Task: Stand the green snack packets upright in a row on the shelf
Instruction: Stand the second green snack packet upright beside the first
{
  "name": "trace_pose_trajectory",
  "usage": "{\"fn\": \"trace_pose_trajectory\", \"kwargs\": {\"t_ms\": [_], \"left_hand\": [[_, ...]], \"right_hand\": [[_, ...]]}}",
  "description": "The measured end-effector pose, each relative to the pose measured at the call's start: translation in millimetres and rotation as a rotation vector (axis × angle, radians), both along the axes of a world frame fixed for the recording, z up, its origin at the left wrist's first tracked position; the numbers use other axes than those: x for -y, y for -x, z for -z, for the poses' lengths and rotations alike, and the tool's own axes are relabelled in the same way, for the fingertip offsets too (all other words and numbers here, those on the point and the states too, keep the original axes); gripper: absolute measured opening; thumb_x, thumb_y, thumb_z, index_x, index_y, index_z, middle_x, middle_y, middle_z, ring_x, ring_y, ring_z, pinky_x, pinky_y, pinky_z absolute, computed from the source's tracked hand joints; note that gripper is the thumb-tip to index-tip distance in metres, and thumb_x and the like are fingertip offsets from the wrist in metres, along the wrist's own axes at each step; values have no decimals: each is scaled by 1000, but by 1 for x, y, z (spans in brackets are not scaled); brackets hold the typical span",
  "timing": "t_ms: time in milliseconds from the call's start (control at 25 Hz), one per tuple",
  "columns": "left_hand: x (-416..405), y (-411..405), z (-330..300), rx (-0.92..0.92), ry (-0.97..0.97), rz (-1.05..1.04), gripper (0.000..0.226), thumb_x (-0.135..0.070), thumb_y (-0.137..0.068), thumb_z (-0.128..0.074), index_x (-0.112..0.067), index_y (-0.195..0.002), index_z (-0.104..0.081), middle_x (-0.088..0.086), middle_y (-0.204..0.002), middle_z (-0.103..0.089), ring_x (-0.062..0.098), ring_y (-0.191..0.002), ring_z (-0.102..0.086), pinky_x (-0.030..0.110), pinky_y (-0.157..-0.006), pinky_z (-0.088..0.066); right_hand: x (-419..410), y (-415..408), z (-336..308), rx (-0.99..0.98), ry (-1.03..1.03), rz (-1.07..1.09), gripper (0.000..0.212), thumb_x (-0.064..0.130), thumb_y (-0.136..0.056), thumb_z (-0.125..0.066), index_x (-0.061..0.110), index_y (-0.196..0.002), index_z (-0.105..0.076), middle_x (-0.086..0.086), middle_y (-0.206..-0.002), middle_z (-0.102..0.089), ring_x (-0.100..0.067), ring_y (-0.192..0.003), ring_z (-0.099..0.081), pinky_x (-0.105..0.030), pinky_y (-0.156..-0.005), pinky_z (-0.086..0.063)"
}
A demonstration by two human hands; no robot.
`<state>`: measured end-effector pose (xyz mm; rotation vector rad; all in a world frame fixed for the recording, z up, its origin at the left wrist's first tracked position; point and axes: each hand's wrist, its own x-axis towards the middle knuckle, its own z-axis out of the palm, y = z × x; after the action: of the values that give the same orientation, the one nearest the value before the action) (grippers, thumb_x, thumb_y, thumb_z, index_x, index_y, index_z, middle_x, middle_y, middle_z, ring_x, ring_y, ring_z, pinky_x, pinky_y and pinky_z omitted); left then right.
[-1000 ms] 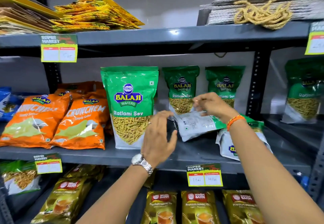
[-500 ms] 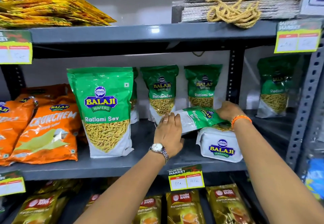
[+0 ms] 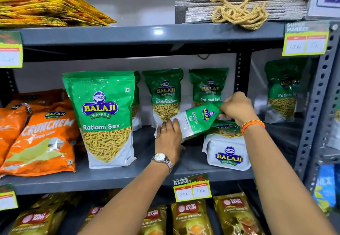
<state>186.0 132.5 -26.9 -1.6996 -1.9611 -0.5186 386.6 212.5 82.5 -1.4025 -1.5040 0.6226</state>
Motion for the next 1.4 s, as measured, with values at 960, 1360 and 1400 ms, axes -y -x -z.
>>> {"fn": "trace_pose_trajectory", "kwargs": {"t_ms": [960,1360,1400], "left_hand": [[-23,77,6,880,-120,334,75,-26,-75,-86,-2,-135,-48,19,-139,-53,33,-131,-51,42,-110,-40],[-38,83,10,1063,-60,367,55,0,-87,-71,-5,-120,-27,1,-110,-47,11,-101,-49,24,-89,-38],[-39,84,10,1063,-48,362,54,-1,-88,-70,-5,-121,-27,3,-115,-47,13,-107,-48,25,-92,-38]], "right_hand": [[-24,100,-10,-146,76,-342,64,27,-74,-85,1,-126,-60,-16,-138,-61,-31,-121,-58,-39,-101,-51],[-56,107,23,-159,375,-733,36,15,-69,-92,19,-95,-68,15,-83,-81,-20,-121,-62,-32,-75,-43],[-56,107,26,-175,360,-730,37,15,-69,-92,21,-93,-64,17,-77,-80,-16,-113,-65,-28,-68,-40]]}}
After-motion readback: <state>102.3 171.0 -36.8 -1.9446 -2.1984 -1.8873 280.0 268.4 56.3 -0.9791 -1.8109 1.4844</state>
